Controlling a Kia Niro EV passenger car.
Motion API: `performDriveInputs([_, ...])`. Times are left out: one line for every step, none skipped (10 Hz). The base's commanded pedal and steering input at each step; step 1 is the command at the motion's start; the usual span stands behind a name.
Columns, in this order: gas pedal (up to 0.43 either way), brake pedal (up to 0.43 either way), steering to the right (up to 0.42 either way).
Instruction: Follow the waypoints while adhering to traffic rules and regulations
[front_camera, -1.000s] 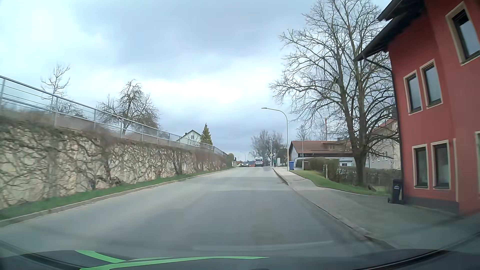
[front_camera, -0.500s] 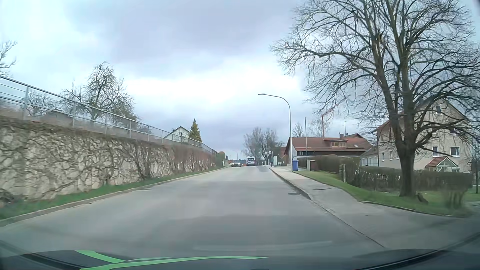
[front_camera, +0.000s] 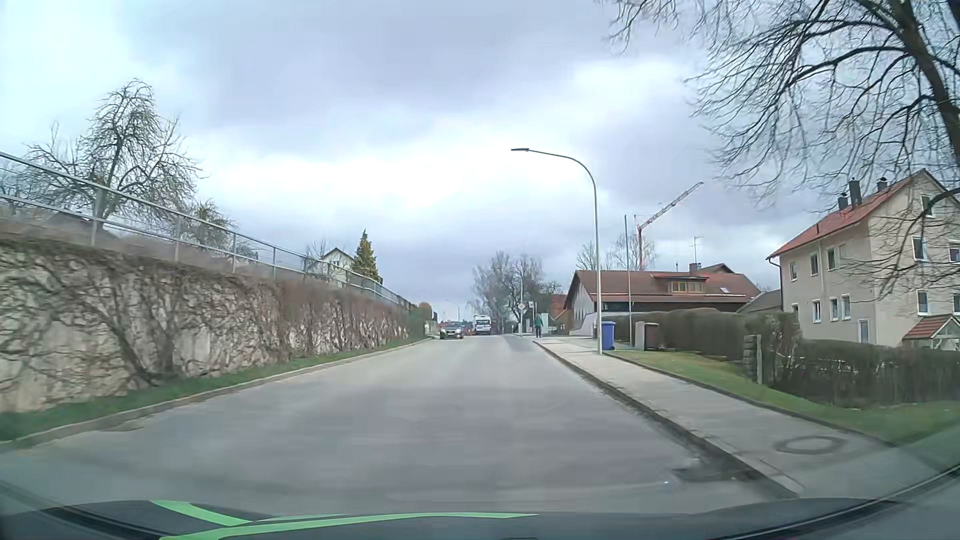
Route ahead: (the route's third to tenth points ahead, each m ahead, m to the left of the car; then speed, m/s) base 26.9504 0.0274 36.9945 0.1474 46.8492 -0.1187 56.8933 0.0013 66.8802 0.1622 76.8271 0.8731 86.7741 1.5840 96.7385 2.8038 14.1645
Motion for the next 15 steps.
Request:
performDriveInputs([0.177, 0.0, 0.015])
performDriveInputs([0.177, 0.0, 0.013])
performDriveInputs([0.177, 0.0, 0.012])
performDriveInputs([0.177, 0.0, 0.012])
performDriveInputs([0.177, 0.0, 0.012])
performDriveInputs([0.177, 0.0, 0.011])
performDriveInputs([0.177, 0.0, 0.011])
performDriveInputs([0.177, 0.0, 0.011])
performDriveInputs([0.177, 0.0, 0.009])
performDriveInputs([0.177, 0.0, 0.006])
performDriveInputs([0.177, 0.0, 0.005])
performDriveInputs([0.177, 0.0, 0.005])
performDriveInputs([0.177, 0.0, 0.005])
performDriveInputs([0.177, 0.0, 0.005])
performDriveInputs([0.177, 0.0, 0.004])
